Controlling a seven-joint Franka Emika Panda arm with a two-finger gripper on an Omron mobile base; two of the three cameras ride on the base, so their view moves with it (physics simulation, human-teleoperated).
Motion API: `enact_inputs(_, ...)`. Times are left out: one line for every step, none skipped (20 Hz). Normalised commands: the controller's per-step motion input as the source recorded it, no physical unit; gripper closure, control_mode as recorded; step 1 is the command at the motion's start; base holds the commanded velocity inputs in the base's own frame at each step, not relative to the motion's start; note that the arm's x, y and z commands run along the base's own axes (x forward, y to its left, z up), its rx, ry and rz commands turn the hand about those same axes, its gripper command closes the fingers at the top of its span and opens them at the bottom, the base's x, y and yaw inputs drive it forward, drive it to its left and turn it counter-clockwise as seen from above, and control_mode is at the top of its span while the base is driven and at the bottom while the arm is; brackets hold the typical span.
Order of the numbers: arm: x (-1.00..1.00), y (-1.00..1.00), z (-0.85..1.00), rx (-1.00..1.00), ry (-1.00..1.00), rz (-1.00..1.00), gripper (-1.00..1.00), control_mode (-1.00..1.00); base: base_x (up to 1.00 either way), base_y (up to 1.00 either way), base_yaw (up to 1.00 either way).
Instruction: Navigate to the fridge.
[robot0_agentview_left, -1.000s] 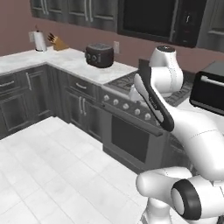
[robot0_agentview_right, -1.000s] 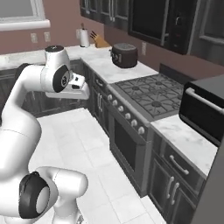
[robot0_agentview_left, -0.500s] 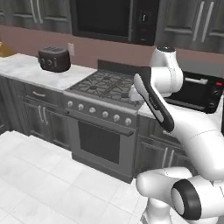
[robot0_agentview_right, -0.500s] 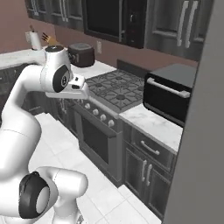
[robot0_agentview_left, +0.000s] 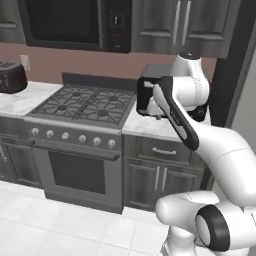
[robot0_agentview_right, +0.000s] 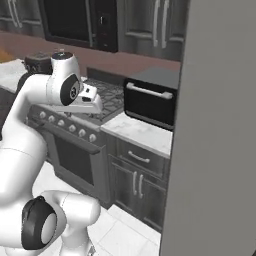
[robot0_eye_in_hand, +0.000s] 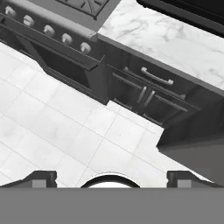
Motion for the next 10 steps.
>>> enact_inputs(0.0, 0.0, 0.0, 0.0, 0.0, 0.0, -1.0, 1.0, -0.01, -0.3, -0.44)
enact_inputs(0.0, 0.0, 0.0, 0.0, 0.0, 0.0, -1.0, 1.0, -0.02, -0.28, -0.44)
enact_inputs(0.0, 0.0, 0.0, 0.0, 0.0, 0.0, -1.0, 1.0, -0.04, -0.27, -0.44)
enact_inputs(0.0, 0.0, 0.0, 0.0, 0.0, 0.0, -1.0, 1.0, -0.05, -0.27, -0.44)
enact_inputs(0.0, 0.0, 0.0, 0.0, 0.0, 0.0, -1.0, 1.0, -0.05, -0.26, -0.44)
enact_inputs(0.0, 0.0, 0.0, 0.0, 0.0, 0.0, -1.0, 1.0, -0.04, -0.24, -0.43)
enact_inputs(0.0, 0.0, 0.0, 0.0, 0.0, 0.0, -1.0, 1.0, -0.06, -0.24, -0.43)
enact_inputs(0.0, 0.0, 0.0, 0.0, 0.0, 0.0, -1.0, 1.0, -0.06, -0.23, -0.43)
enact_inputs(0.0, 0.0, 0.0, 0.0, 0.0, 0.0, -1.0, 1.0, -0.05, -0.21, -0.43)
enact_inputs(0.0, 0.0, 0.0, 0.0, 0.0, 0.0, -1.0, 1.0, -0.04, -0.19, -0.43)
